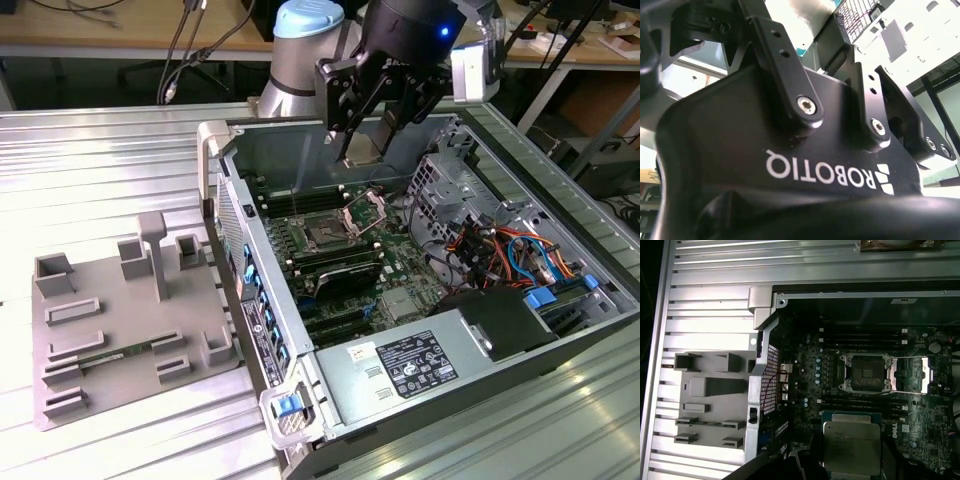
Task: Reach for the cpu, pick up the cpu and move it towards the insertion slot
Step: 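Pick up the cpu and move it towards the insertion slot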
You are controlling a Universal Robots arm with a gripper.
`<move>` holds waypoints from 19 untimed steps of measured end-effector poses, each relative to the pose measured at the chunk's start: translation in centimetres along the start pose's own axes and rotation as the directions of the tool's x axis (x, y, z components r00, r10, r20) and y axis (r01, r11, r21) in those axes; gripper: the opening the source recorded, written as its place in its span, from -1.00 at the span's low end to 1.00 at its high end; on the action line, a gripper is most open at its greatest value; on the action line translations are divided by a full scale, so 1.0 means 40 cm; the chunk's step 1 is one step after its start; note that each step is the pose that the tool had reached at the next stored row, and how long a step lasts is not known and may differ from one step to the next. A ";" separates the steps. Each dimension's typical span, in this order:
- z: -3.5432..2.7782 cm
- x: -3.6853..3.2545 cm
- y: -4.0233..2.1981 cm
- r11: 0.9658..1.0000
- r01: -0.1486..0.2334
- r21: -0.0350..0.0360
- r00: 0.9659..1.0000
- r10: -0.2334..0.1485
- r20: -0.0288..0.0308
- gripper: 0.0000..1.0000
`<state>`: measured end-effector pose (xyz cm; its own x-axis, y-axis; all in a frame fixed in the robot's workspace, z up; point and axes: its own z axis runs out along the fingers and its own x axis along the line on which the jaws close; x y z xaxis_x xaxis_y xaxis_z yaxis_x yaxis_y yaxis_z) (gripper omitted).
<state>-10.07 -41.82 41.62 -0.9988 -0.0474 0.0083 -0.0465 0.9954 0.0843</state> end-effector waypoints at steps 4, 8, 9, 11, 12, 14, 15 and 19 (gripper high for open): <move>0.000 -0.015 -0.001 1.000 0.000 0.000 1.000 0.000 0.000 0.09; 0.000 -0.033 -0.002 1.000 0.000 0.000 1.000 0.000 -0.001 0.09; 0.000 -0.035 -0.002 1.000 0.000 0.000 1.000 0.000 -0.001 0.09; 0.000 -0.043 -0.002 1.000 0.000 0.000 1.000 0.000 -0.001 0.09; 0.000 -0.049 -0.002 1.000 0.000 0.000 1.000 0.000 -0.001 0.09; 0.000 -0.055 -0.003 1.000 0.000 0.000 1.000 0.000 -0.001 0.09; 0.000 -0.060 -0.003 1.000 0.000 0.000 1.000 0.000 -0.001 0.09; 0.000 -0.071 -0.003 1.000 0.000 0.000 1.000 0.000 -0.001 0.09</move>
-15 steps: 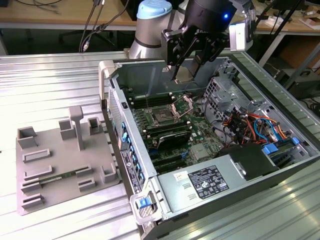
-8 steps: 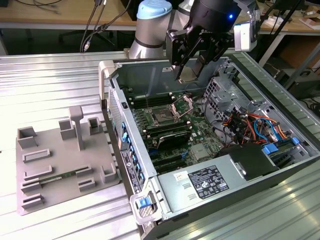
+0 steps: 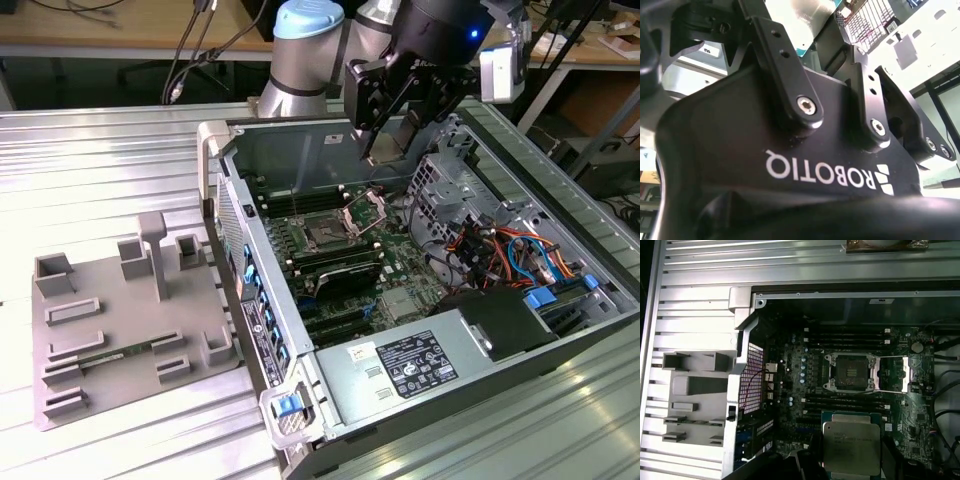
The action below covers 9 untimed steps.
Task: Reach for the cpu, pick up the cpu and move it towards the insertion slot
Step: 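Pick up the cpu and move it towards the insertion slot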
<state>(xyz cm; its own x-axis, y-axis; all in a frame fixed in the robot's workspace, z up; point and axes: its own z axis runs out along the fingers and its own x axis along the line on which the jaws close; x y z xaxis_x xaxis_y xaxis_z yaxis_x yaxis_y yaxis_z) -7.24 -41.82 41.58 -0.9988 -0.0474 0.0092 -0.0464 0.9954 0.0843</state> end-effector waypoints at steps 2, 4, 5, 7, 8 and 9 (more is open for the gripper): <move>0.000 -0.005 0.000 1.000 0.000 0.000 1.000 0.000 0.000 0.09; 0.000 -0.009 0.000 1.000 0.000 0.000 1.000 0.000 0.000 0.09; 0.000 -0.013 -0.001 1.000 0.000 0.000 1.000 0.000 0.000 0.09; 0.000 -0.019 -0.001 1.000 0.000 0.000 1.000 0.000 0.000 0.09; 0.000 -0.023 -0.001 1.000 0.000 0.000 1.000 0.000 0.000 0.09; 0.000 -0.026 -0.001 1.000 0.000 0.000 1.000 0.000 0.000 0.09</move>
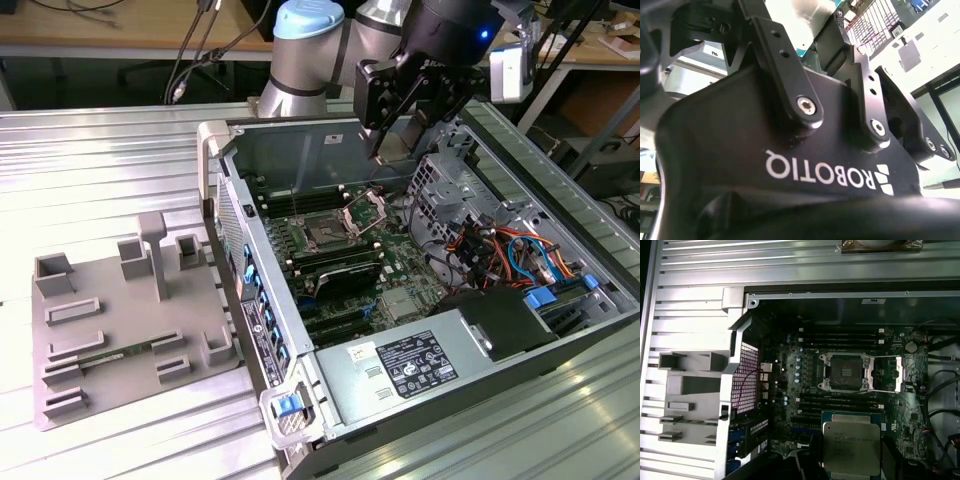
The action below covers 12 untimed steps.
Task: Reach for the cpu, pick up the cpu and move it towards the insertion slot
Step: 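Pick up the cpu and move it towards the insertion slot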
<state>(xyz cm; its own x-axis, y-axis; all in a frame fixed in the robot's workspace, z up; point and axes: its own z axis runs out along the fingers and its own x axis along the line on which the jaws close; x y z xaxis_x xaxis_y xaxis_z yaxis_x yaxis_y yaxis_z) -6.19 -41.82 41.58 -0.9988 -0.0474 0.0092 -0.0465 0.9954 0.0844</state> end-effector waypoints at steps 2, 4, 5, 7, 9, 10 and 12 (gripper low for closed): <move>0.000 -0.007 0.000 1.000 0.000 0.000 1.000 0.000 0.000 0.09; 0.000 -0.014 -0.001 1.000 0.000 0.000 1.000 0.000 0.000 0.09; 0.000 -0.016 -0.001 1.000 0.000 0.000 1.000 0.000 0.000 0.09; 0.000 -0.022 -0.001 1.000 0.000 0.000 1.000 0.000 0.000 0.09; 0.000 -0.028 -0.001 1.000 0.000 0.000 1.000 0.000 0.000 0.09; 0.000 -0.031 -0.001 1.000 0.000 0.000 1.000 0.000 0.000 0.09; 0.000 -0.038 -0.002 1.000 0.000 0.000 1.000 0.000 0.000 0.09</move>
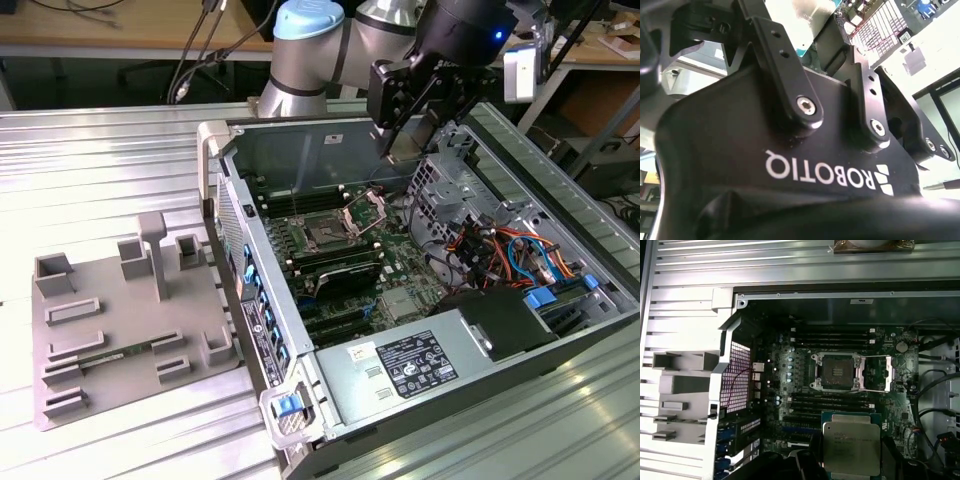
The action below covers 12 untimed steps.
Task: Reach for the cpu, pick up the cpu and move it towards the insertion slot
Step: 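Pick up the cpu and move it towards the insertion slot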
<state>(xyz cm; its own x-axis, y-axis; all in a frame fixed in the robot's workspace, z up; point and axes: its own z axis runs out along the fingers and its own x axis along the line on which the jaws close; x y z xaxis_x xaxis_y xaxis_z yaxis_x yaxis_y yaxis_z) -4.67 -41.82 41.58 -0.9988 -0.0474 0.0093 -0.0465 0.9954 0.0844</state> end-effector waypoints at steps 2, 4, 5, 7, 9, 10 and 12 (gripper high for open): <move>0.000 -0.007 0.000 1.000 0.000 0.000 1.000 0.000 0.000 0.09; 0.000 -0.013 -0.001 1.000 0.000 0.000 1.000 0.000 0.000 0.09; 0.000 -0.015 -0.001 1.000 0.000 0.000 1.000 0.000 0.000 0.09; 0.000 -0.023 -0.001 1.000 0.000 0.000 1.000 0.000 0.000 0.09; 0.000 -0.028 -0.001 1.000 0.000 0.000 1.000 0.000 0.000 0.09; 0.000 -0.031 -0.001 1.000 0.000 0.000 1.000 0.000 0.000 0.09; 0.000 -0.035 -0.002 1.000 0.000 0.000 1.000 0.000 0.000 0.09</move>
<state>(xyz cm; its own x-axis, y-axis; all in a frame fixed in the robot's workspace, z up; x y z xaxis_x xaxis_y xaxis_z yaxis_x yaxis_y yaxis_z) -3.25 -41.82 41.58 -0.9988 -0.0474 0.0093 -0.0465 0.9954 0.0843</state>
